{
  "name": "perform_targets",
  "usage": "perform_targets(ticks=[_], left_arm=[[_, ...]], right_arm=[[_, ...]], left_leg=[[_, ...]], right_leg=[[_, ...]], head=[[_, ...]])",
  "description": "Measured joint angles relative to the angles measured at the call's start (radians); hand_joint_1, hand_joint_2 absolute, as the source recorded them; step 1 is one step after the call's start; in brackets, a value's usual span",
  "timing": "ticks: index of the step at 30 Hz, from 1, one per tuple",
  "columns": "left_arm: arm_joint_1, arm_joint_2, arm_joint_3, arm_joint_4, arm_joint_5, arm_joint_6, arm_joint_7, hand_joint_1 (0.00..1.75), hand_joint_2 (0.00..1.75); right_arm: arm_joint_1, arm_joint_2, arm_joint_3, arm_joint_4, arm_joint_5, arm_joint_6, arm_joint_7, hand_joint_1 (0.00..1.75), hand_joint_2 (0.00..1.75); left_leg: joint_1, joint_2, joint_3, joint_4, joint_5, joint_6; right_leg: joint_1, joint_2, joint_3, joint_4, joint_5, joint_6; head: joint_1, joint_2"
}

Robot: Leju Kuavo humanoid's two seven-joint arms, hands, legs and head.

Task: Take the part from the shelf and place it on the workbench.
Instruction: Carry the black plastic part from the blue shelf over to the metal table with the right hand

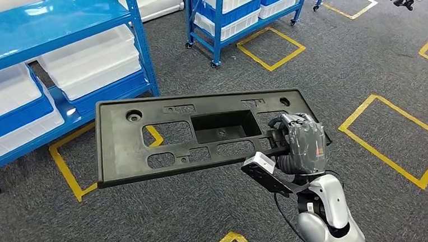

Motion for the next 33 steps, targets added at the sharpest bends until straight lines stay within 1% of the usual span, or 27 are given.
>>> perform_targets(ticks=[2, 3, 4, 6, 7, 8, 9, 11, 12, 14, 15, 16, 17, 18, 19, 20, 21, 22, 23, 24, 25, 27, 28, 29, 31, 32, 33], left_arm=[[0.002, 0.000, 0.000, 0.000, 0.001, -0.001, -0.001, 0.00, 1.75], [0.003, 0.000, 0.000, 0.000, 0.001, -0.001, -0.001, 0.00, 1.75], [0.003, 0.000, 0.000, 0.000, 0.001, -0.001, -0.001, 0.00, 1.75], [0.001, -0.001, 0.000, 0.000, 0.001, -0.001, -0.001, 0.00, 1.75], [0.000, -0.001, 0.000, 0.000, 0.001, -0.001, -0.001, 0.00, 1.75], [0.000, -0.001, 0.000, 0.000, 0.002, -0.001, -0.002, 0.00, 1.75], [-0.001, -0.001, 0.000, 0.000, 0.003, -0.001, -0.002, 0.00, 1.75], [-0.004, -0.002, 0.000, 0.000, 0.005, -0.001, -0.003, 0.00, 1.75], [-0.005, -0.002, 0.000, 0.000, 0.006, -0.001, -0.003, 0.00, 1.75], [-0.005, -0.003, 0.000, 0.000, 0.007, -0.001, -0.004, 0.00, 1.75], [-0.004, -0.003, 0.000, 0.000, 0.007, -0.001, -0.004, 0.00, 1.75], [-0.003, -0.003, 0.000, 0.000, 0.007, -0.001, -0.004, 0.00, 1.75], [-0.001, -0.003, 0.000, 0.000, 0.008, -0.001, -0.004, 0.00, 1.75], [0.001, -0.003, 0.000, 0.000, 0.008, 0.000, -0.001, 0.00, 1.75], [0.003, -0.003, 0.000, 0.000, 0.008, 0.001, 0.003, 0.00, 1.75], [0.005, -0.003, 0.000, 0.000, 0.009, 0.001, 0.007, 0.00, 1.75], [0.008, -0.003, 0.000, 0.001, 0.009, 0.001, 0.011, 0.00, 1.75], [0.013, -0.002, 0.000, 0.002, 0.010, 0.001, 0.013, 0.00, 1.75], [0.017, -0.001, 0.000, 0.003, 0.012, 0.000, 0.013, 0.00, 1.75], [0.021, 0.001, 0.000, 0.005, 0.013, 0.000, 0.013, 0.00, 1.75], [0.023, 0.002, 0.000, 0.006, 0.014, 0.000, 0.012, 0.00, 1.75], [0.025, 0.002, 0.000, 0.007, 0.016, 0.001, 0.011, 0.00, 1.75], [0.026, 0.002, 0.000, 0.007, 0.016, 0.002, 0.011, 0.00, 1.75], [0.027, 0.002, 0.000, 0.007, 0.017, 0.002, 0.011, 0.00, 1.75], [0.030, 0.002, 0.000, 0.007, 0.023, 0.005, 0.011, 0.00, 1.75], [0.032, 0.002, 0.001, 0.008, 0.027, 0.005, 0.008, 0.00, 1.75], [0.034, 0.003, 0.001, 0.009, 0.031, 0.005, 0.002, 0.00, 1.75]], right_arm=[[-0.003, 0.000, 0.003, -0.001, 0.000, 0.002, 0.000, 1.75, 1.75], [-0.002, 0.000, 0.004, -0.001, 0.000, 0.003, 0.001, 1.75, 1.75], [-0.001, 0.000, 0.004, -0.001, 0.000, 0.003, 0.001, 1.75, 1.75], [-0.001, -0.001, 0.005, -0.002, -0.001, 0.004, 0.003, 1.75, 1.75], [-0.002, -0.001, 0.005, -0.002, -0.002, 0.004, 0.003, 1.75, 1.75], [-0.002, -0.001, 0.005, -0.004, -0.006, 0.005, 0.004, 1.75, 1.75], [-0.002, -0.001, 0.006, -0.006, -0.009, 0.006, 0.005, 1.75, 1.75], [-0.002, -0.001, 0.006, -0.008, -0.016, 0.009, 0.008, 1.75, 1.75], [-0.001, -0.002, 0.006, -0.009, -0.018, 0.009, 0.009, 1.75, 1.75], [-0.001, -0.001, 0.006, -0.012, -0.020, 0.009, 0.010, 1.75, 1.75], [-0.002, -0.001, 0.006, -0.013, -0.020, 0.010, 0.010, 1.75, 1.75], [-0.002, -0.001, 0.006, -0.013, -0.020, 0.010, 0.010, 1.75, 1.75], [-0.001, 0.000, 0.006, -0.014, -0.021, 0.012, 0.010, 1.75, 1.75], [0.001, 0.000, 0.006, -0.014, -0.023, 0.015, 0.011, 1.75, 1.75], [0.004, 0.000, 0.006, -0.014, -0.027, 0.020, 0.011, 1.75, 1.75], [0.008, -0.001, 0.006, -0.014, -0.031, 0.024, 0.010, 1.75, 1.75], [0.013, -0.001, 0.006, -0.013, -0.035, 0.026, 0.007, 1.75, 1.75], [0.019, 0.000, 0.006, -0.012, -0.037, 0.026, 0.002, 1.75, 1.75], [0.024, 0.000, 0.006, -0.010, -0.037, 0.024, -0.002, 1.75, 1.75], [0.028, 0.000, 0.006, -0.008, -0.037, 0.022, -0.006, 1.75, 1.75], [0.032, 0.001, 0.007, -0.006, -0.037, 0.021, -0.008, 1.75, 1.75], [0.042, 0.001, 0.007, -0.005, -0.037, 0.020, -0.008, 1.75, 1.75], [0.045, 0.001, 0.007, -0.005, -0.037, 0.019, -0.009, 1.75, 1.75], [0.047, 0.000, 0.007, -0.005, -0.035, 0.019, -0.009, 1.75, 1.75], [0.049, 0.001, 0.007, -0.004, -0.025, 0.017, -0.005, 1.75, 1.75], [0.050, 0.003, 0.009, -0.003, -0.015, 0.016, 0.000, 1.75, 1.75], [0.052, 0.005, 0.012, -0.003, -0.001, 0.016, 0.008, 1.75, 1.75]], left_leg=[[0.000, 0.031, -0.001, 0.000, 0.000, 0.000], [0.000, 0.047, -0.002, 0.002, -0.002, -0.002], [0.002, 0.062, -0.003, 0.006, -0.005, -0.006], [0.006, 0.088, -0.004, 0.020, -0.016, -0.019], [0.006, 0.099, -0.006, 0.029, -0.024, -0.027], [0.005, 0.108, -0.007, 0.036, -0.031, -0.036], [0.002, 0.116, -0.007, 0.041, -0.036, -0.044], [0.003, 0.132, -0.001, 0.043, -0.042, -0.056], [0.005, 0.126, 0.001, 0.047, -0.048, -0.061], [0.012, 0.078, -0.018, 0.095, -0.087, -0.069], [0.013, 0.047, -0.043, 0.149, -0.120, -0.070], [0.014, 0.028, -0.077, 0.219, -0.154, -0.069], [0.014, 0.021, -0.110, 0.286, -0.179, -0.068], [0.013, 0.018, -0.135, 0.329, -0.186, -0.065], [0.011, 0.016, -0.142, 0.333, -0.170, -0.059], [0.009, 0.011, -0.129, 0.296, -0.136, -0.052], [0.005, -0.003, -0.102, 0.230, -0.093, -0.042], [0.003, -0.029, -0.073, 0.162, -0.061, -0.032], [0.001, -0.053, -0.050, 0.108, -0.040, -0.024], [-0.001, -0.071, -0.036, 0.076, -0.033, -0.018], [-0.002, -0.078, -0.031, 0.064, -0.036, -0.014], [-0.002, -0.055, -0.022, 0.043, -0.028, -0.011], [0.000, -0.042, -0.016, 0.029, -0.020, -0.009], [0.002, -0.027, -0.010, 0.014, -0.011, -0.006], [0.001, 0.003, -0.005, -0.001, -0.003, -0.001], [-0.001, 0.018, -0.006, 0.000, -0.003, 0.000], [-0.002, 0.034, -0.007, 0.002, -0.005, -0.001]], right_leg=[[-0.007, -0.030, -0.052, 0.117, -0.054, 0.009], [-0.013, -0.037, -0.062, 0.144, -0.060, 0.015], [-0.018, -0.043, -0.052, 0.134, -0.048, 0.020], [-0.025, -0.071, 0.017, 0.018, 0.003, 0.029], [-0.025, -0.090, 0.051, -0.039, 0.021, 0.030], [-0.023, -0.101, 0.072, -0.076, 0.030, 0.025], [-0.020, -0.106, 0.079, -0.090, 0.029, 0.018], [-0.016, -0.085, 0.074, -0.085, 0.028, 0.001], [-0.016, -0.075, 0.073, -0.086, 0.029, -0.006], [-0.019, -0.054, 0.071, -0.090, 0.033, -0.020], [-0.018, -0.044, 0.070, -0.091, 0.035, -0.024], [-0.016, -0.033, 0.069, -0.091, 0.036, -0.028], [-0.012, -0.020, 0.067, -0.091, 0.037, -0.030], [-0.009, -0.007, 0.067, -0.091, 0.037, -0.032], [-0.005, 0.007, 0.067, -0.091, 0.038, -0.033], [-0.003, 0.022, 0.068, -0.091, 0.038, -0.033], [-0.002, 0.036, 0.070, -0.091, 0.039, -0.033], [-0.001, 0.049, 0.071, -0.091, 0.039, -0.032], [-0.002, 0.061, 0.070, -0.091, 0.041, -0.029], [-0.006, 0.073, 0.067, -0.092, 0.044, -0.025], [-0.009, 0.084, 0.063, -0.094, 0.048, -0.019], [-0.013, 0.100, 0.058, -0.100, 0.056, -0.005], [-0.010, 0.086, 0.054, -0.096, 0.052, 0.000], [-0.006, 0.060, 0.043, -0.075, 0.036, 0.003], [-0.001, -0.008, -0.004, 0.025, -0.024, 0.007], [-0.004, -0.026, -0.032, 0.087, -0.053, 0.010], [-0.008, -0.035, -0.052, 0.132, -0.069, 0.014]], head=[[0.001, 0.000], [0.001, 0.000], [0.001, 0.000], [0.001, 0.000], [0.001, 0.000], [0.001, 0.000], [0.000, 0.000], [-0.001, 0.000], [-0.001, 0.000], [-0.002, 0.000], [-0.002, 0.000], [-0.002, 0.000], [-0.002, 0.000], [-0.002, 0.000], [-0.002, 0.000], [-0.002, 0.000], [-0.002, 0.000], [-0.001, 0.000], [-0.001, 0.000], [-0.002, 0.000], [-0.003, 0.000], [-0.004, 0.000], [-0.003, 0.000], [-0.002, 0.000], [0.000, 0.000], [0.000, 0.000], [0.000, 0.000]])
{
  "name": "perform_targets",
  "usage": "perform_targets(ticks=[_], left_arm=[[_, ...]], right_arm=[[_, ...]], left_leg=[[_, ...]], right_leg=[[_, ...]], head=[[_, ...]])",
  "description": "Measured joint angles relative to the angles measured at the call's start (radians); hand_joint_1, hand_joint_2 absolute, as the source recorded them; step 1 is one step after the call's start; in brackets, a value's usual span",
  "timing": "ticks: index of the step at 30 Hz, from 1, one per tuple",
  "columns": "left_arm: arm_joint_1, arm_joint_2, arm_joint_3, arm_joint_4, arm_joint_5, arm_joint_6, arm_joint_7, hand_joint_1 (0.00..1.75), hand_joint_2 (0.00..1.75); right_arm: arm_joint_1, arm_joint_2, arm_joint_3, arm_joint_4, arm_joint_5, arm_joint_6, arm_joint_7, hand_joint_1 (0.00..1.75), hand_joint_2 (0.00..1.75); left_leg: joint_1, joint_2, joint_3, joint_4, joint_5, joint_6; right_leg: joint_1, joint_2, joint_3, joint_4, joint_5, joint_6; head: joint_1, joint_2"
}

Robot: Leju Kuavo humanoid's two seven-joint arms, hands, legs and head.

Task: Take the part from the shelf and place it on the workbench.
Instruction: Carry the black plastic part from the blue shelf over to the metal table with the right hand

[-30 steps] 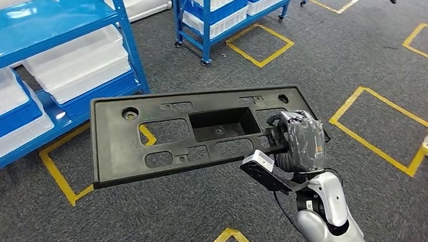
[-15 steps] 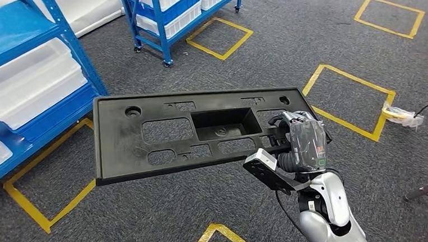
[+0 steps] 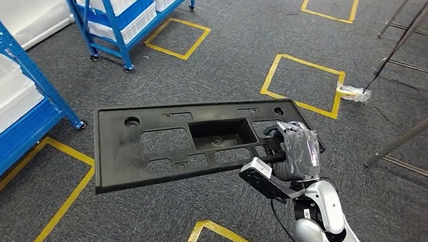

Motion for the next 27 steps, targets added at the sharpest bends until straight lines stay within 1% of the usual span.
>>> perform_targets(ticks=[1, 2, 3, 4, 5, 6, 7, 8, 9, 10, 11, 12, 13, 14, 15, 16, 17, 18, 19, 20, 21, 22, 23, 24, 25, 26, 27], left_arm=[[0.000, 0.000, 0.001, 0.001, 0.003, -0.001, -0.008, 0.00, 1.75], [0.000, 0.000, 0.002, 0.001, 0.006, 0.000, -0.016, 0.00, 1.75], [-0.002, 0.000, 0.003, 0.001, 0.009, 0.004, -0.022, 0.00, 1.75], [-0.004, 0.000, 0.004, 0.001, 0.012, 0.008, -0.026, 0.00, 1.75], [-0.006, 0.000, 0.005, 0.001, 0.014, 0.013, -0.029, 0.00, 1.75], [-0.006, 0.000, 0.007, 0.001, 0.016, 0.017, -0.033, 0.00, 1.75], [-0.006, 0.000, 0.008, 0.001, 0.017, 0.018, -0.035, 0.00, 1.75], [-0.007, 0.000, 0.009, 0.001, 0.018, 0.019, -0.037, 0.00, 1.75], [-0.008, -0.001, 0.010, 0.001, 0.018, 0.020, -0.038, 0.00, 1.75], [-0.008, -0.002, 0.010, 0.002, 0.020, 0.024, -0.039, 0.00, 1.75], [-0.009, -0.004, 0.012, 0.002, 0.023, 0.033, -0.042, 0.00, 1.75], [-0.010, -0.008, 0.015, 0.002, 0.028, 0.046, -0.044, 0.00, 1.75], [-0.010, -0.013, 0.019, 0.002, 0.033, 0.061, -0.047, 0.00, 1.75], [-0.010, -0.018, 0.023, 0.002, 0.036, 0.074, -0.049, 0.00, 1.75], [-0.009, -0.023, 0.026, 0.002, 0.037, 0.084, -0.049, 0.00, 1.75], [-0.009, -0.027, 0.029, 0.002, 0.037, 0.089, -0.049, 0.00, 1.75], [-0.009, -0.030, 0.030, 0.002, 0.035, 0.092, -0.049, 0.00, 1.75], [-0.009, -0.032, 0.032, 0.002, 0.033, 0.092, -0.049, 0.00, 1.75], [-0.008, -0.033, 0.034, 0.002, 0.032, 0.092, -0.049, 0.00, 1.75], [-0.008, -0.033, 0.035, 0.002, 0.030, 0.092, -0.048, 0.00, 1.75], [-0.007, -0.033, 0.036, 0.002, 0.027, 0.092, -0.044, 0.00, 1.75], [-0.008, -0.033, 0.037, 0.002, 0.024, 0.094, -0.037, 0.00, 1.75], [-0.010, -0.033, 0.038, 0.002, 0.021, 0.097, -0.027, 0.00, 1.75], [-0.011, -0.033, 0.038, 0.002, 0.015, 0.097, -0.017, 0.00, 1.75], [-0.010, -0.033, 0.038, 0.002, 0.008, 0.093, -0.008, 0.00, 1.75], [-0.007, -0.031, 0.038, 0.002, 0.002, 0.083, -0.001, 0.00, 1.75], [-0.003, -0.029, 0.038, 0.002, -0.006, 0.069, 0.004, 0.00, 1.75]], right_arm=[[0.000, 0.002, 0.004, 0.000, 0.016, 0.001, 0.009, 1.75, 1.75], [-0.001, 0.004, 0.008, -0.002, 0.032, 0.002, 0.018, 1.75, 1.75], [-0.003, 0.006, 0.012, -0.005, 0.046, 0.004, 0.027, 1.75, 1.75], [-0.006, 0.007, 0.015, -0.010, 0.055, 0.006, 0.034, 1.75, 1.75], [-0.007, 0.009, 0.018, -0.015, 0.062, 0.006, 0.041, 1.75, 1.75], [-0.008, 0.010, 0.021, -0.021, 0.068, 0.006, 0.046, 1.75, 1.75], [-0.009, 0.011, 0.024, -0.026, 0.071, 0.006, 0.051, 1.75, 1.75], [-0.009, 0.012, 0.027, -0.031, 0.074, 0.006, 0.054, 1.75, 1.75], [-0.009, 0.013, 0.028, -0.036, 0.076, 0.006, 0.058, 1.75, 1.75], [-0.010, 0.013, 0.029, -0.040, 0.076, 0.006, 0.059, 1.75, 1.75], [-0.011, 0.013, 0.029, -0.044, 0.076, 0.006, 0.060, 1.75, 1.75], [-0.011, 0.013, 0.030, -0.047, 0.077, 0.005, 0.061, 1.75, 1.75], [-0.011, 0.013, 0.031, -0.050, 0.078, 0.005, 0.062, 1.75, 1.75], [-0.009, 0.012, 0.032, -0.052, 0.079, 0.005, 0.062, 1.75, 1.75], [-0.007, 0.012, 0.033, -0.054, 0.079, 0.004, 0.062, 1.75, 1.75], [-0.005, 0.011, 0.033, -0.057, 0.079, 0.004, 0.062, 1.75, 1.75], [-0.003, 0.009, 0.033, -0.059, 0.080, 0.004, 0.064, 1.75, 1.75], [-0.002, 0.008, 0.033, -0.063, 0.082, 0.004, 0.065, 1.75, 1.75], [-0.001, 0.007, 0.033, -0.067, 0.084, 0.005, 0.067, 1.75, 1.75], [-0.001, 0.007, 0.033, -0.071, 0.085, 0.006, 0.068, 1.75, 1.75], [-0.001, 0.007, 0.033, -0.075, 0.085, 0.008, 0.070, 1.75, 1.75], [0.000, 0.006, 0.033, -0.077, 0.081, 0.011, 0.072, 1.75, 1.75], [0.004, 0.005, 0.033, -0.079, 0.075, 0.015, 0.074, 1.75, 1.75], [0.010, 0.003, 0.033, -0.080, 0.068, 0.017, 0.074, 1.75, 1.75], [0.018, 0.000, 0.033, -0.080, 0.062, 0.017, 0.072, 1.75, 1.75], [0.023, -0.002, 0.033, -0.079, 0.058, 0.016, 0.068, 1.75, 1.75], [0.026, -0.004, 0.033, -0.078, 0.056, 0.014, 0.065, 1.75, 1.75]], left_leg=[[0.000, 0.015, -0.001, 0.002, -0.002, -0.002], [0.001, 0.028, -0.001, 0.006, -0.005, -0.005], [0.002, 0.041, -0.002, 0.012, -0.010, -0.009], [0.002, 0.051, -0.002, 0.020, -0.016, -0.016], [0.001, 0.059, -0.003, 0.029, -0.024, -0.023], [-0.001, 0.067, -0.002, 0.036, -0.030, -0.031], [-0.003, 0.075, -0.001, 0.040, -0.035, -0.038], [-0.004, 0.084, 0.001, 0.041, -0.037, -0.044], [-0.001, 0.087, 0.002, 0.042, -0.040, -0.049], [0.002, 0.076, 0.000, 0.049, -0.050, -0.054], [0.005, 0.056, -0.008, 0.072, -0.069, -0.057], [0.009, 0.029, -0.026, 0.115, -0.098, -0.060], [0.010, 0.005, -0.054, 0.178, -0.133, -0.061], [0.010, -0.008, -0.086, 0.246, -0.164, -0.061], [0.010, -0.013, -0.114, 0.302, -0.182, -0.060], [0.010, -0.016, -0.130, 0.329, -0.180, -0.058], [0.009, -0.018, -0.126, 0.315, -0.158, -0.054], [0.009, -0.025, -0.106, 0.266, -0.120, -0.049], [0.008, -0.044, -0.078, 0.197, -0.081, -0.043], [0.008, -0.071, -0.052, 0.135, -0.053, -0.037], [0.008, -0.094, -0.032, 0.088, -0.038, -0.032], [0.006, -0.110, -0.022, 0.065, -0.035, -0.028], [0.005, -0.111, -0.018, 0.057, -0.037, -0.025], [0.004, -0.100, -0.014, 0.046, -0.034, -0.022], [0.005, -0.087, -0.009, 0.035, -0.027, -0.018], [0.006, -0.073, -0.004, 0.021, -0.018, -0.013], [0.007, -0.056, 0.000, 0.008, -0.011, -0.009]], right_leg=[[-0.004, -0.006, -0.002, 0.012, 0.002, 0.004], [-0.009, -0.012, 0.015, -0.013, 0.021, 0.008], [-0.012, -0.024, 0.051, -0.071, 0.050, 0.011], [-0.012, -0.046, 0.090, -0.136, 0.070, 0.011], [-0.011, -0.065, 0.121, -0.188, 0.084, 0.008], [-0.009, -0.077, 0.137, -0.218, 0.088, 0.003], [-0.005, -0.081, 0.140, -0.224, 0.085, -0.005], [-0.004, -0.070, 0.138, -0.223, 0.087, -0.011], [-0.004, -0.058, 0.137, -0.223, 0.087, -0.019], [-0.005, -0.047, 0.137, -0.225, 0.090, -0.025], [-0.006, -0.037, 0.137, -0.228, 0.092, -0.033], [-0.007, -0.026, 0.137, -0.231, 0.094, -0.039], [-0.005, -0.015, 0.136, -0.231, 0.095, -0.042], [-0.003, -0.003, 0.135, -0.231, 0.096, -0.045], [0.000, 0.011, 0.135, -0.231, 0.096, -0.046], [0.002, 0.025, 0.134, -0.230, 0.097, -0.046], [0.004, 0.040, 0.134, -0.229, 0.097, -0.047], [0.005, 0.055, 0.135, -0.227, 0.097, -0.046], [0.004, 0.069, 0.135, -0.226, 0.097, -0.046], [0.004, 0.083, 0.134, -0.225, 0.098, -0.044], [0.002, 0.095, 0.130, -0.225, 0.100, -0.040], [-0.001, 0.107, 0.126, -0.226, 0.104, -0.034], [-0.004, 0.119, 0.122, -0.229, 0.109, -0.026], [-0.005, 0.132, 0.120, -0.234, 0.114, -0.018], [-0.004, 0.129, 0.117, -0.236, 0.115, -0.012], [-0.001, 0.111, 0.111, -0.226, 0.106, -0.008], [0.002, 0.081, 0.095, -0.193, 0.084, -0.004]], head=[[0.000, 0.000], [0.000, 0.000], [0.000, 0.000], [0.000, 0.000], [0.000, 0.000], [-0.001, 0.000], [-0.001, 0.000], [-0.002, 0.000], [-0.002, 0.000], [-0.002, 0.000], [-0.002, 0.000], [-0.002, 0.000], [-0.002, 0.000], [-0.003, 0.000], [-0.002, 0.000], [-0.002, 0.000], [-0.002, 0.000], [-0.002, 0.000], [-0.002, 0.000], [-0.002, 0.000], [-0.003, 0.000], [-0.003, 0.000], [-0.004, 0.000], [-0.004, 0.000], [-0.003, 0.000], [-0.002, 0.000], [-0.001, 0.000]])
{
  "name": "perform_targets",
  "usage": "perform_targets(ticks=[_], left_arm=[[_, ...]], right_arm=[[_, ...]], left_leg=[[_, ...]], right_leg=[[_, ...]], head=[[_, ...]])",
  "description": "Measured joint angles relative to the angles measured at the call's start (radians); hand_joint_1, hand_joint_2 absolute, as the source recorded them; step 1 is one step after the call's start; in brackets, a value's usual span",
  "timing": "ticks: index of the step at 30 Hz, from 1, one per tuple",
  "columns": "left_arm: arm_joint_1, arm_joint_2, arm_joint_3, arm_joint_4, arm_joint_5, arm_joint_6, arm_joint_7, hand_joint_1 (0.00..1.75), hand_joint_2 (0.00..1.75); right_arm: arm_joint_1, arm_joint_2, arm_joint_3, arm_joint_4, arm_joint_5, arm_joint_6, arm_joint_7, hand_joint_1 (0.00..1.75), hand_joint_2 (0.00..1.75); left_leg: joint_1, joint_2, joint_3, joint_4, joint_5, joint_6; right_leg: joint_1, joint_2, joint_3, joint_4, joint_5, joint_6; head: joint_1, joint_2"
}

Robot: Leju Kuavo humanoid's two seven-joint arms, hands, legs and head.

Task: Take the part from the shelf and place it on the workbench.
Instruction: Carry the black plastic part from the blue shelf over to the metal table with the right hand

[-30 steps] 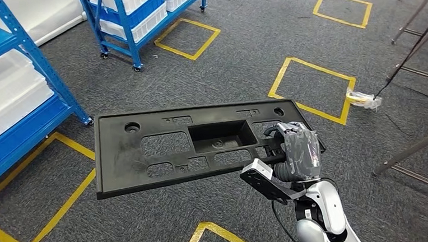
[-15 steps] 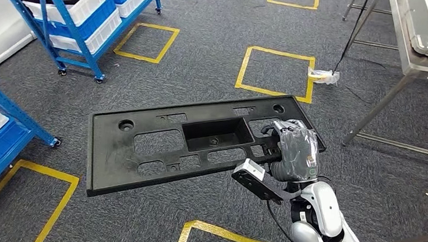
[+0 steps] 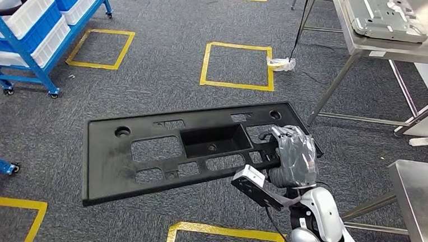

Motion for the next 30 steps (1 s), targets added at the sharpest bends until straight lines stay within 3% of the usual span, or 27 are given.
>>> perform_targets(ticks=[2, 3, 4, 5, 6, 8, 10, 11, 13, 15, 17, 18, 19, 20, 21, 22, 24, 26, 28, 29, 30], left_arm=[[0.008, 0.007, -0.001, 0.000, -0.007, -0.020, 0.005, 0.00, 1.75], [0.011, 0.010, -0.001, 0.000, -0.009, -0.024, 0.006, 0.00, 1.75], [0.012, 0.013, -0.002, 0.000, -0.010, -0.026, 0.007, 0.00, 1.75], [0.013, 0.016, -0.002, 0.000, -0.010, -0.026, 0.008, 0.00, 1.75], [0.012, 0.017, -0.002, 0.000, -0.010, -0.026, 0.008, 0.00, 1.75], [0.012, 0.018, -0.003, 0.000, -0.011, -0.030, 0.009, 0.00, 1.75], [0.012, 0.021, -0.004, 0.000, -0.011, -0.041, 0.008, 0.00, 1.75], [0.011, 0.022, -0.004, 0.000, -0.010, -0.049, 0.004, 0.00, 1.75], [0.006, 0.024, -0.004, 0.000, -0.010, -0.068, -0.008, 0.00, 1.75], [0.000, 0.025, -0.005, 0.000, -0.009, -0.078, -0.018, 0.00, 1.75], [-0.002, 0.026, -0.005, 0.000, -0.010, -0.080, -0.021, 0.00, 1.75], [-0.003, 0.026, -0.005, 0.000, -0.010, -0.080, -0.021, 0.00, 1.75], [-0.003, 0.026, -0.005, 0.000, -0.009, -0.080, -0.021, 0.00, 1.75], [-0.002, 0.026, -0.005, 0.000, -0.009, -0.079, -0.018, 0.00, 1.75], [-0.001, 0.026, -0.005, 0.000, -0.009, -0.078, -0.013, 0.00, 1.75], [0.001, 0.027, -0.005, 0.000, -0.009, -0.076, -0.006, 0.00, 1.75], [0.003, 0.029, -0.005, 0.002, -0.009, -0.074, 0.006, 0.00, 1.75], [0.004, 0.031, -0.005, 0.004, -0.009, -0.074, 0.010, 0.00, 1.75], [0.005, 0.032, -0.006, 0.005, -0.010, -0.075, 0.011, 0.00, 1.75], [0.005, 0.033, -0.006, 0.005, -0.011, -0.075, 0.011, 0.00, 1.75], [0.005, 0.033, -0.006, 0.005, -0.013, -0.075, 0.011, 0.00, 1.75]], right_arm=[[0.002, -0.002, 0.000, 0.003, -0.002, -0.002, -0.004, 1.75, 1.75], [0.004, -0.002, 0.000, 0.006, -0.003, -0.002, -0.005, 1.75, 1.75], [0.006, -0.002, 0.000, 0.008, -0.003, -0.002, -0.005, 1.75, 1.75], [0.008, -0.003, 0.000, 0.011, -0.003, -0.002, -0.005, 1.75, 1.75], [0.009, -0.004, 0.000, 0.012, -0.004, -0.002, -0.006, 1.75, 1.75], [0.009, -0.007, 0.000, 0.013, -0.004, -0.002, -0.006, 1.75, 1.75], [0.009, -0.009, 0.000, 0.014, -0.001, -0.002, -0.007, 1.75, 1.75], [0.007, -0.010, 0.000, 0.015, 0.003, -0.001, -0.007, 1.75, 1.75], [-0.001, -0.011, 0.000, 0.011, 0.015, 0.004, -0.003, 1.75, 1.75], [-0.014, -0.011, 0.000, 0.003, 0.021, 0.014, 0.007, 1.75, 1.75], [-0.025, -0.011, 0.000, -0.002, 0.022, 0.021, 0.011, 1.75, 1.75], [-0.028, -0.010, 0.000, -0.002, 0.022, 0.023, 0.012, 1.75, 1.75], [-0.029, -0.010, 0.000, -0.002, 0.022, 0.025, 0.012, 1.75, 1.75], [-0.029, -0.010, 0.000, -0.002, 0.020, 0.027, 0.013, 1.75, 1.75], [-0.028, -0.011, 0.000, -0.002, 0.017, 0.029, 0.013, 1.75, 1.75], [-0.026, -0.011, 0.000, -0.002, 0.013, 0.029, 0.013, 1.75, 1.75], [-0.020, -0.011, 0.000, 0.000, 0.005, 0.027, 0.009, 1.75, 1.75], [-0.017, -0.011, 0.000, 0.003, 0.003, 0.024, 0.005, 1.75, 1.75], [-0.017, -0.013, 0.000, 0.006, 0.007, 0.022, 0.005, 1.75, 1.75], [-0.018, -0.017, -0.001, 0.008, 0.013, 0.023, 0.008, 1.75, 1.75], [-0.021, -0.022, -0.002, 0.009, 0.024, 0.023, 0.016, 1.75, 1.75]], left_leg=[[-0.003, 0.031, 0.003, -0.009, 0.005, 0.007], [-0.004, 0.047, 0.002, -0.008, 0.004, 0.008], [-0.004, 0.062, 0.002, -0.007, 0.002, 0.008], [-0.004, 0.076, 0.002, -0.005, 0.000, 0.006], [-0.003, 0.088, 0.002, -0.001, -0.004, 0.003], [-0.002, 0.108, 0.002, 0.012, -0.015, -0.008], [-0.006, 0.123, 0.002, 0.028, -0.029, -0.022], [-0.009, 0.131, 0.002, 0.032, -0.032, -0.028], [-0.006, 0.141, 0.006, 0.037, -0.040, -0.037], [-0.001, 0.107, -0.008, 0.079, -0.075, -0.045], [0.002, 0.058, -0.061, 0.196, -0.140, -0.048], [0.003, 0.047, -0.096, 0.267, -0.168, -0.048], [0.002, 0.043, -0.123, 0.320, -0.183, -0.047], [0.002, 0.041, -0.135, 0.340, -0.177, -0.044], [0.002, 0.038, -0.128, 0.319, -0.151, -0.039], [0.001, 0.030, -0.102, 0.260, -0.112, -0.034], [0.001, -0.013, -0.040, 0.119, -0.050, -0.023], [-0.002, -0.043, -0.014, 0.054, -0.035, -0.019], [-0.005, -0.030, -0.010, 0.044, -0.029, -0.014], [-0.004, -0.018, -0.008, 0.037, -0.023, -0.008], [-0.003, -0.005, -0.005, 0.029, -0.016, -0.002]], right_leg=[[0.001, -0.063, -0.054, 0.116, -0.064, 0.004], [-0.002, -0.076, -0.080, 0.176, -0.088, 0.007], [-0.006, -0.082, -0.094, 0.207, -0.093, 0.011], [-0.011, -0.087, -0.089, 0.203, -0.082, 0.015], [-0.015, -0.094, -0.066, 0.163, -0.057, 0.019], [-0.017, -0.129, 0.007, 0.036, -0.008, 0.021], [-0.012, -0.159, 0.043, -0.031, 0.007, 0.009], [-0.008, -0.160, 0.041, -0.029, 0.004, 0.001], [-0.008, -0.139, 0.038, -0.031, 0.007, -0.014], [-0.010, -0.118, 0.039, -0.035, 0.011, -0.027], [-0.009, -0.096, 0.038, -0.037, 0.014, -0.035], [-0.007, -0.084, 0.037, -0.037, 0.015, -0.037], [-0.004, -0.071, 0.036, -0.036, 0.016, -0.038], [-0.002, -0.057, 0.035, -0.035, 0.017, -0.039], [0.000, -0.042, 0.035, -0.034, 0.017, -0.039], [0.001, -0.028, 0.035, -0.032, 0.017, -0.039], [0.000, -0.005, 0.034, -0.030, 0.020, -0.035], [-0.003, 0.014, 0.028, -0.032, 0.026, -0.024], [-0.006, 0.035, 0.022, -0.039, 0.036, -0.009], [-0.006, 0.031, 0.020, -0.038, 0.036, -0.004], [-0.004, 0.012, 0.012, -0.026, 0.025, 0.000]], head=[[0.002, 0.000], [0.001, 0.000], [0.001, 0.000], [0.001, 0.000], [0.002, 0.000], [0.002, 0.000], [0.001, 0.000], [0.001, 0.000], [0.000, 0.000], [-0.001, 0.000], [-0.001, 0.000], [-0.001, 0.000], [-0.001, 0.000], [-0.001, 0.000], [-0.001, 0.000], [-0.001, 0.000], [-0.001, 0.000], [0.000, 0.000], [0.000, 0.000], [0.000, 0.000], [0.001, 0.000]])
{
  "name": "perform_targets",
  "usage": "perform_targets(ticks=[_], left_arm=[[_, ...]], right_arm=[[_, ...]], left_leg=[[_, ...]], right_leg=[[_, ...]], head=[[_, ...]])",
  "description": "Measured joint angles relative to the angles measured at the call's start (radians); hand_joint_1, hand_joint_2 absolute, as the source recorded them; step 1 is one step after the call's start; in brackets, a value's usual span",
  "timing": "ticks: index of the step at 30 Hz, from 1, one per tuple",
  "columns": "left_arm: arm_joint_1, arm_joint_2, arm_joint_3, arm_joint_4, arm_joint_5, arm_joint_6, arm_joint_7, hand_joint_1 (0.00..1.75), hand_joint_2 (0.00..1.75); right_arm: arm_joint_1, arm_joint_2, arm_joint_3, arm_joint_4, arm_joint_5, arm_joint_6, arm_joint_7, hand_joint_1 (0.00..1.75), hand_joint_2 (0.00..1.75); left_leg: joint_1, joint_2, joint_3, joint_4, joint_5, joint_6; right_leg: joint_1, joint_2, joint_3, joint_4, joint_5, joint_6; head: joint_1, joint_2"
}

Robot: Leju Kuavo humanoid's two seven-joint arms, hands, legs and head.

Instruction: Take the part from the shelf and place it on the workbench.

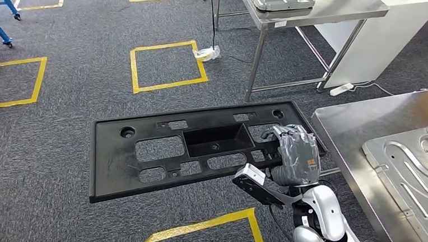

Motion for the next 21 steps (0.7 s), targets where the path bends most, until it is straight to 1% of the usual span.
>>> perform_targets(ticks=[1, 2, 3, 4, 5, 6, 7, 8, 9, 10, 11, 12, 13, 14, 15, 16, 17, 18, 19, 20, 21], left_arm=[[0.000, 0.000, 0.000, 0.000, -0.002, 0.002, 0.000, 0.00, 1.75], [0.000, 0.000, 0.000, 0.000, -0.004, 0.005, 0.000, 0.00, 1.75], [0.001, 0.000, -0.001, 0.000, -0.005, 0.009, 0.000, 0.00, 1.75], [0.002, 0.000, -0.001, 0.001, -0.006, 0.013, 0.000, 0.00, 1.75], [0.003, -0.001, -0.002, 0.001, -0.006, 0.016, 0.000, 0.00, 1.75], [0.004, -0.001, -0.002, 0.001, -0.006, 0.017, 0.000, 0.00, 1.75], [0.005, -0.002, -0.003, 0.001, -0.006, 0.017, 0.000, 0.00, 1.75], [0.004, -0.003, -0.004, 0.001, -0.006, 0.016, 0.000, 0.00, 1.75], [0.004, -0.004, -0.005, 0.001, -0.007, 0.016, 0.001, 0.00, 1.75], [0.003, -0.004, -0.006, 0.001, -0.007, 0.018, 0.001, 0.00, 1.75], [0.002, -0.006, -0.007, 0.001, -0.006, 0.025, 0.001, 0.00, 1.75], [0.002, -0.009, -0.007, 0.001, -0.005, 0.039, 0.001, 0.00, 1.75], [0.000, -0.015, -0.007, 0.001, -0.003, 0.060, 0.002, 0.00, 1.75], [-0.002, -0.023, -0.007, 0.000, -0.002, 0.083, 0.004, 0.00, 1.75], [-0.004, -0.031, -0.007, -0.002, -0.002, 0.102, 0.006, 0.00, 1.75], [-0.004, -0.038, -0.007, -0.004, -0.004, 0.117, 0.010, 0.00, 1.75], [-0.004, -0.043, -0.007, -0.007, -0.005, 0.124, 0.013, 0.00, 1.75], [-0.002, -0.046, -0.007, -0.009, -0.007, 0.129, 0.016, 0.00, 1.75], [-0.001, -0.048, -0.007, -0.011, -0.009, 0.131, 0.020, 0.00, 1.75], [0.000, -0.050, -0.007, -0.014, -0.012, 0.133, 0.024, 0.00, 1.75], [0.001, -0.050, -0.007, -0.019, -0.017, 0.132, 0.029, 0.00, 1.75]], right_arm=[[-0.007, -0.006, -0.003, 0.002, 0.013, 0.002, 0.012, 1.75, 1.75], [-0.015, -0.014, -0.008, 0.006, 0.025, 0.004, 0.025, 1.75, 1.75], [-0.025, -0.022, -0.016, 0.012, 0.035, 0.006, 0.038, 1.75, 1.75], [-0.033, -0.032, -0.029, 0.021, 0.043, 0.008, 0.050, 1.75, 1.75], [-0.038, -0.044, -0.046, 0.033, 0.047, 0.010, 0.060, 1.75, 1.75], [-0.043, -0.057, -0.069, 0.050, 0.053, 0.012, 0.067, 1.75, 1.75], [-0.048, -0.070, -0.095, 0.069, 0.059, 0.013, 0.073, 1.75, 1.75], [-0.056, -0.082, -0.121, 0.088, 0.065, 0.014, 0.076, 1.75, 1.75], [-0.065, -0.094, -0.148, 0.108, 0.071, 0.016, 0.078, 1.75, 1.75], [-0.074, -0.103, -0.173, 0.124, 0.076, 0.017, 0.079, 1.75, 1.75], [-0.083, -0.112, -0.195, 0.139, 0.081, 0.020, 0.081, 1.75, 1.75], [-0.090, -0.120, -0.217, 0.156, 0.084, 0.025, 0.082, 1.75, 1.75], [-0.097, -0.127, -0.237, 0.174, 0.085, 0.031, 0.082, 1.75, 1.75], [-0.102, -0.134, -0.258, 0.193, 0.085, 0.037, 0.080, 1.75, 1.75], [-0.106, -0.141, -0.279, 0.211, 0.085, 0.043, 0.079, 1.75, 1.75], [-0.112, -0.145, -0.300, 0.229, 0.086, 0.048, 0.077, 1.75, 1.75], [-0.118, -0.147, -0.316, 0.245, 0.087, 0.050, 0.077, 1.75, 1.75], [-0.125, -0.148, -0.327, 0.260, 0.088, 0.052, 0.077, 1.75, 1.75], [-0.129, -0.148, -0.334, 0.275, 0.092, 0.052, 0.076, 1.75, 1.75], [-0.132, -0.147, -0.338, 0.288, 0.096, 0.052, 0.076, 1.75, 1.75], [-0.133, -0.147, -0.342, 0.303, 0.103, 0.053, 0.077, 1.75, 1.75]], left_leg=[[0.001, 0.013, 0.000, -0.008, 0.007, 0.006], [0.000, 0.026, -0.001, -0.011, 0.010, 0.011], [-0.002, 0.038, -0.003, -0.012, 0.011, 0.013], [-0.003, 0.051, -0.005, -0.011, 0.012, 0.014], [-0.004, 0.063, -0.007, -0.011, 0.011, 0.014], [-0.004, 0.075, -0.007, -0.010, 0.011, 0.014], [-0.004, 0.086, -0.007, -0.009, 0.010, 0.014], [-0.005, 0.096, -0.007, -0.007, 0.008, 0.012], [-0.007, 0.105, -0.007, -0.003, 0.005, 0.009], [-0.010, 0.113, -0.008, 0.001, 0.001, 0.005], [-0.014, 0.121, -0.008, 0.004, -0.003, 0.001], [-0.017, 0.130, -0.007, 0.005, -0.006, -0.002], [-0.018, 0.139, -0.006, 0.006, -0.008, -0.005], [-0.017, 0.142, -0.005, 0.009, -0.013, -0.009], [-0.016, 0.131, -0.009, 0.021, -0.024, -0.014], [-0.014, 0.112, -0.020, 0.050, -0.045, -0.018], [-0.011, 0.087, -0.042, 0.100, -0.075, -0.022], [-0.009, 0.065, -0.072, 0.168, -0.108, -0.024], [-0.008, 0.055, -0.105, 0.238, -0.135, -0.026], [-0.007, 0.050, -0.131, 0.289, -0.147, -0.026], [-0.007, 0.048, -0.143, 0.305, -0.138, -0.024]], right_leg=[[0.002, -0.028, -0.015, 0.032, -0.023, 0.002], [0.003, -0.060, -0.038, 0.085, -0.056, 0.003], [0.004, -0.082, -0.067, 0.152, -0.092, 0.006], [0.004, -0.091, -0.094, 0.216, -0.119, 0.009], [0.003, -0.095, -0.109, 0.257, -0.131, 0.012], [0.003, -0.099, -0.105, 0.260, -0.123, 0.014], [0.003, -0.105, -0.081, 0.221, -0.098, 0.015], [0.003, -0.119, -0.040, 0.149, -0.064, 0.015], [0.008, -0.145, 0.000, 0.076, -0.040, 0.011], [0.011, -0.162, 0.028, 0.019, -0.025, 0.005], [0.015, -0.174, 0.043, -0.013, -0.020, -0.001], [0.018, -0.173, 0.044, -0.021, -0.023, -0.008], [0.016, -0.159, 0.042, -0.022, -0.020, -0.013], [0.014, -0.149, 0.043, -0.023, -0.019, -0.017], [0.012, -0.140, 0.043, -0.024, -0.018, -0.022], [0.009, -0.131, 0.044, -0.026, -0.016, -0.027], [0.007, -0.121, 0.044, -0.027, -0.015, -0.031], [0.006, -0.109, 0.044, -0.027, -0.014, -0.034], [0.007, -0.096, 0.043, -0.026, -0.014, -0.035], [0.007, -0.081, 0.044, -0.026, -0.014, -0.036], [0.008, -0.067, 0.045, -0.025, -0.014, -0.036]], head=[[0.001, 0.000], [0.002, 0.000], [0.003, 0.000], [0.002, 0.000], [0.003, 0.000], [0.003, 0.000], [0.003, 0.000], [0.003, 0.000], [0.003, 0.000], [0.002, 0.000], [0.002, 0.000], [0.001, 0.000], [0.000, 0.000], [0.000, 0.000], [0.000, 0.000], [0.000, 0.000], [0.000, 0.000], [-0.001, 0.000], [-0.001, 0.000], [-0.001, 0.000], [-0.001, 0.000]])
